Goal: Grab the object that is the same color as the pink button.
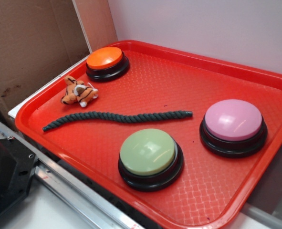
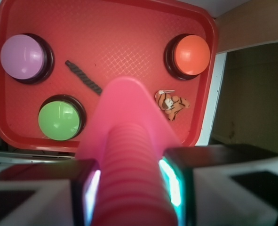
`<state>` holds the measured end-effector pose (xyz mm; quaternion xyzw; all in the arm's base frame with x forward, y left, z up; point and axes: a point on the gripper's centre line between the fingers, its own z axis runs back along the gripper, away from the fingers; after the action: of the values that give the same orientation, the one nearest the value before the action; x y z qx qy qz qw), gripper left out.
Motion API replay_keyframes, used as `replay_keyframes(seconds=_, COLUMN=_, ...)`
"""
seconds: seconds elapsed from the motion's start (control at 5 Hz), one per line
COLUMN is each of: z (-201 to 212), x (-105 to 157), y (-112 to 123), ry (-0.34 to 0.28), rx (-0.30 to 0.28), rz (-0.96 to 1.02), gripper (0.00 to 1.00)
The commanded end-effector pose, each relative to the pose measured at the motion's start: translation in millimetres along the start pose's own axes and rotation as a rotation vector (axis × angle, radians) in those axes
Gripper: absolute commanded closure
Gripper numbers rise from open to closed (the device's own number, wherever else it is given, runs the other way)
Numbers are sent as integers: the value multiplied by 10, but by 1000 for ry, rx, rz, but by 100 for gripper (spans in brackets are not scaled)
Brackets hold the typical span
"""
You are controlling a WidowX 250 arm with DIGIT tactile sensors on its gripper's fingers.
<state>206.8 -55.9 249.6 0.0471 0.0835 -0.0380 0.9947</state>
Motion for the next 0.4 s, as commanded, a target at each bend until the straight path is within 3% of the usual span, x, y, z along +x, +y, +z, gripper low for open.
replay_keyframes(seconds=0.0, z=79, x=-8, y=-33, ry=-58, rx=1, rz=5, gripper=100)
replay_keyframes(seconds=0.2, z=67, x=1, y=-51, ry=-50, rx=-1, rz=6, gripper=100)
